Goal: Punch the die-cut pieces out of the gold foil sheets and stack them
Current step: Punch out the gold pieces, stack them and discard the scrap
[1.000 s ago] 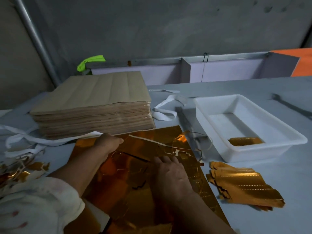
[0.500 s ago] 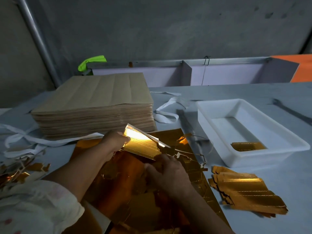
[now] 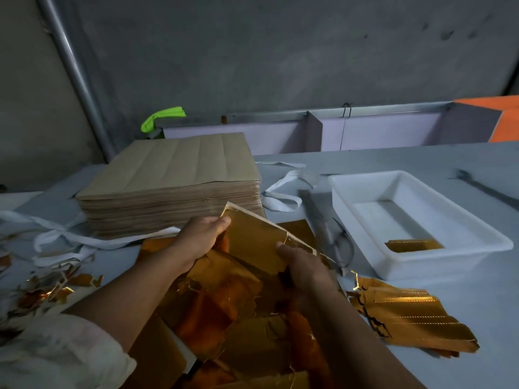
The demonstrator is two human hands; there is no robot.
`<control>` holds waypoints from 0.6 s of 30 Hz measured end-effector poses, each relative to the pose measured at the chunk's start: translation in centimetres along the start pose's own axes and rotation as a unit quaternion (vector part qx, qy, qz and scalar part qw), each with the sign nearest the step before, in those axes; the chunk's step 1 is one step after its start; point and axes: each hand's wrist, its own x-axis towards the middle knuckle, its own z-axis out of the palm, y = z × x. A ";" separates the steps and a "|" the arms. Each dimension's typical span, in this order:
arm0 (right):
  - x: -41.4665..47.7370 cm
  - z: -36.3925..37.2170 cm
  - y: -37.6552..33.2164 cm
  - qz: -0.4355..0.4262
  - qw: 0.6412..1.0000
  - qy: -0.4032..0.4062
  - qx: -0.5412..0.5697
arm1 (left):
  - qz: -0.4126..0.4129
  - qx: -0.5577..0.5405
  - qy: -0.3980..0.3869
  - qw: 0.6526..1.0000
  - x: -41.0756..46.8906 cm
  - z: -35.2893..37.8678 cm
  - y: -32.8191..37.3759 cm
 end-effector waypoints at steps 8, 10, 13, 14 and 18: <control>0.0 -0.5 0.5 0.021 0.999 -0.005 0.044 | 0.030 -0.013 0.031 0.999 -0.2 0.7 0.2; 0.3 -0.9 0.8 0.017 0.998 0.006 0.062 | 0.023 -0.017 0.035 0.999 -0.1 0.5 0.1; 0.3 -1.7 0.9 0.000 0.997 0.025 0.073 | -0.008 -0.051 0.047 0.998 0.2 -0.3 -0.3; 0.2 -2.0 1.0 -0.010 0.997 0.012 0.070 | -0.016 -0.053 0.047 0.997 0.3 -0.6 -0.5; -0.1 -2.1 1.5 -0.008 0.996 -0.086 -0.015 | -0.040 -0.064 0.050 0.996 0.7 -0.9 -0.9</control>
